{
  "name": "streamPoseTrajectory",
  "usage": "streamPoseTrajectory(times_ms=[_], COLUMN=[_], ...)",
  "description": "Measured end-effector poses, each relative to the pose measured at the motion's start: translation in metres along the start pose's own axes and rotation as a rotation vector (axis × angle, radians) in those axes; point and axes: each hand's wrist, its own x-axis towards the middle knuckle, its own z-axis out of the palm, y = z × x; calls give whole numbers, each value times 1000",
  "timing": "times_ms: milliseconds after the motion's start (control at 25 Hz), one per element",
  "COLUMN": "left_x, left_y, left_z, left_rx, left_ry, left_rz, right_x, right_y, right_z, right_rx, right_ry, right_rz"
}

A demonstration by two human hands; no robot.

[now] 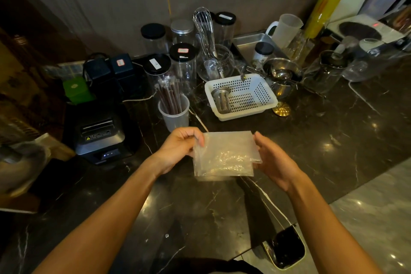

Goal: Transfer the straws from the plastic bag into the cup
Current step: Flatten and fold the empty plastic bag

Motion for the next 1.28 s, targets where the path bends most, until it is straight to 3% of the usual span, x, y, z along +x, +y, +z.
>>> streamPoseTrajectory(times_ms=[200, 320, 400, 520, 720, 960, 1280], left_x=[10, 15, 20, 24, 22, 8, -1], left_y=[-2, -6, -6, -5, 1, 5, -2], left_z=[20, 32, 40, 55, 77, 80, 138], left_rx=[-46, -261, -345, -243, -155, -128, 8], left_ry=[29, 38, -45, -199, -241, -163, -132], left_rz=[-12, -106, -228, -326, -239, -182, -130], right_x=[-8, -14, -17, -25, -43, -70, -126], right_y=[11, 14, 13, 10, 15, 43, 63], right_z=[-17, -28, -38, -50, -58, -46, -47], right_rx=[-109, -80, -70, -84, -90, -115, -209], right_ry=[43, 116, 167, 192, 276, 262, 594], right_rz=[13, -49, -73, -95, -135, -59, -165])
